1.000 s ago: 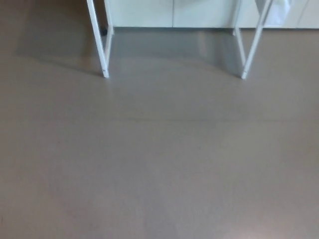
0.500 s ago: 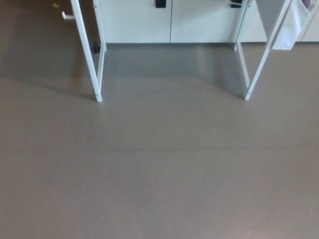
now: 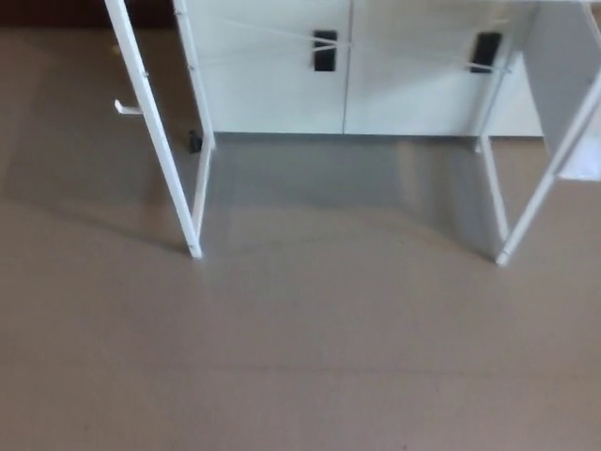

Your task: The robot walks towards a desk on which a file tray is kept in the middle and a toilet paper roll is kept on its right. The robot uses its right hand to hook on finger in the gap of the roll and grabs it, lifts it and places it on the tray.

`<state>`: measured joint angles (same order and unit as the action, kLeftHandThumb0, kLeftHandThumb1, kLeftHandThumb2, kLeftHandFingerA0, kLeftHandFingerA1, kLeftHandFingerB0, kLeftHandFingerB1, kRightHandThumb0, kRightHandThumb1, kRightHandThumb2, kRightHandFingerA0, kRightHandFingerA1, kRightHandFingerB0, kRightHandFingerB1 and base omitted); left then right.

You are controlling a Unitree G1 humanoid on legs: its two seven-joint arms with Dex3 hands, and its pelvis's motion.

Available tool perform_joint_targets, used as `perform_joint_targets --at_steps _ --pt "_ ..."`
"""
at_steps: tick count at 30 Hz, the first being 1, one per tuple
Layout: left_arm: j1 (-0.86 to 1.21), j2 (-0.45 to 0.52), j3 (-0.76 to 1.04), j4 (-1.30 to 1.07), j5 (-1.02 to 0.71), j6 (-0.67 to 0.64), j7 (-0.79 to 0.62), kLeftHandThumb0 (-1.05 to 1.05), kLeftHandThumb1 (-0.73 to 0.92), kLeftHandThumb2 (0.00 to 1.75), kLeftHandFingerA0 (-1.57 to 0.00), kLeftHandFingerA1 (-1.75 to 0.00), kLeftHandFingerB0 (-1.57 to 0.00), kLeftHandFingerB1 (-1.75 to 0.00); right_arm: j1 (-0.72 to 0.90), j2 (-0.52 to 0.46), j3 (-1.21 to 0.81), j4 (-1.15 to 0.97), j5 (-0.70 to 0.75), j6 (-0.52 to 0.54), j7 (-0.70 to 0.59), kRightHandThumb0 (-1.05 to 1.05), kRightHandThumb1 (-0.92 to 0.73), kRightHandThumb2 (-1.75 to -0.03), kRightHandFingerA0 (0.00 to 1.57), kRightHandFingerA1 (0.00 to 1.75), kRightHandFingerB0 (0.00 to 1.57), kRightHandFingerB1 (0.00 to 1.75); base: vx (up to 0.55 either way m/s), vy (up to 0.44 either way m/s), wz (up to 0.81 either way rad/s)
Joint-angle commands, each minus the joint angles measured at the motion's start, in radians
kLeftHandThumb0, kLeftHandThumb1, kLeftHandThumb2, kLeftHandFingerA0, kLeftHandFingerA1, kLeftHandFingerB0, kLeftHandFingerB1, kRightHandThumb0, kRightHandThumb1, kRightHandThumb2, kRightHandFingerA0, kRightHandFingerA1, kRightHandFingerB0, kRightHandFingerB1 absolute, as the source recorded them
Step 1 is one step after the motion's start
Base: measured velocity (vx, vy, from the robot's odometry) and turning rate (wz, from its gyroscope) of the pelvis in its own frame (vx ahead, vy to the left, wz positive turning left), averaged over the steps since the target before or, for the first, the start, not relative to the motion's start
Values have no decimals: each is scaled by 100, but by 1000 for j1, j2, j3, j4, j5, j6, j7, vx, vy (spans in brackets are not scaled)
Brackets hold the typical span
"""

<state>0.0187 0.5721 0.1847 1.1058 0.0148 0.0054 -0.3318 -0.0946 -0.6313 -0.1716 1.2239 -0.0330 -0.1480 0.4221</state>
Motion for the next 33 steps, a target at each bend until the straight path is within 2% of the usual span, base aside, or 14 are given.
perform_joint_targets --at_steps 1,7,16,24,33 --pt "11 13 4 3 -8 -21 -1 -76 92 67 -1 -86 -1 -76 11 -10 -1 6 6 -11 -2 -73 -46 -88 5 51 3 27 497 -161 10" --pt "12 13 4 2 -8 -21 -1 -76 92 67 -1 -86 -1 -76 10 -10 -1 7 6 -12 -2 -73 -46 -88 5 51 3 27 474 -128 -12" --pt "13 10 5 5 -9 -23 -1 -76 92 67 -1 -86 -1 -76 8 -12 1 8 5 -12 -1 -73 -46 -88 5 51 3 27 421 253 -27" --pt "14 7 5 7 -10 -25 0 -76 92 67 -1 -86 -1 -76 6 -15 2 7 4 -11 -1 -73 -46 -88 5 51 3 27 171 25 3" --pt "19 4 7 9 -10 -27 1 -76 92 67 -1 -86 -1 -76 5 -17 5 7 3 -11 0 -73 -46 -88 5 51 3 27 165 -157 2"
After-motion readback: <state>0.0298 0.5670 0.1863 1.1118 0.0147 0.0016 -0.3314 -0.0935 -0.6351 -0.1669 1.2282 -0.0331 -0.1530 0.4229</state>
